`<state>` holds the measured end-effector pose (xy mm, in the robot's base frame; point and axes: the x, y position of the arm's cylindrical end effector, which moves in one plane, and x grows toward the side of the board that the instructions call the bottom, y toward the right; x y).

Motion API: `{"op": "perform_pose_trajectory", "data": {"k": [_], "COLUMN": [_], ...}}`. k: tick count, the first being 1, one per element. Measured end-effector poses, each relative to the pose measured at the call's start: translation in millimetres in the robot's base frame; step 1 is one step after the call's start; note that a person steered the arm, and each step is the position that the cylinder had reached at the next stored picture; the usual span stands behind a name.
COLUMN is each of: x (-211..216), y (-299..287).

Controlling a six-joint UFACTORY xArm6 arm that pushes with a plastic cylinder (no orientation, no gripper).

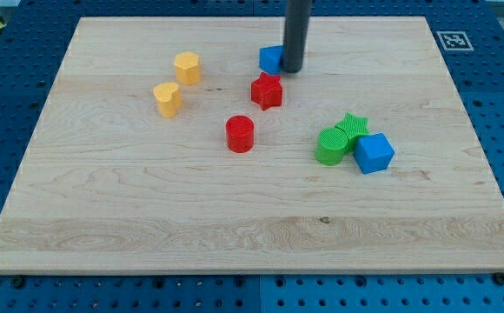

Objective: Move the cube and green blocks towards the bottom right side of the board

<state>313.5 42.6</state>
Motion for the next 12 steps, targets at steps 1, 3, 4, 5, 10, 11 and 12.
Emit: {"op": "perform_pose_trajectory", "data": {"k": [1, 3, 4, 5, 10, 11, 12], "x": [-3, 20, 43, 63, 180, 190, 208], "y": [-18, 65, 72, 71, 98, 98, 110]}}
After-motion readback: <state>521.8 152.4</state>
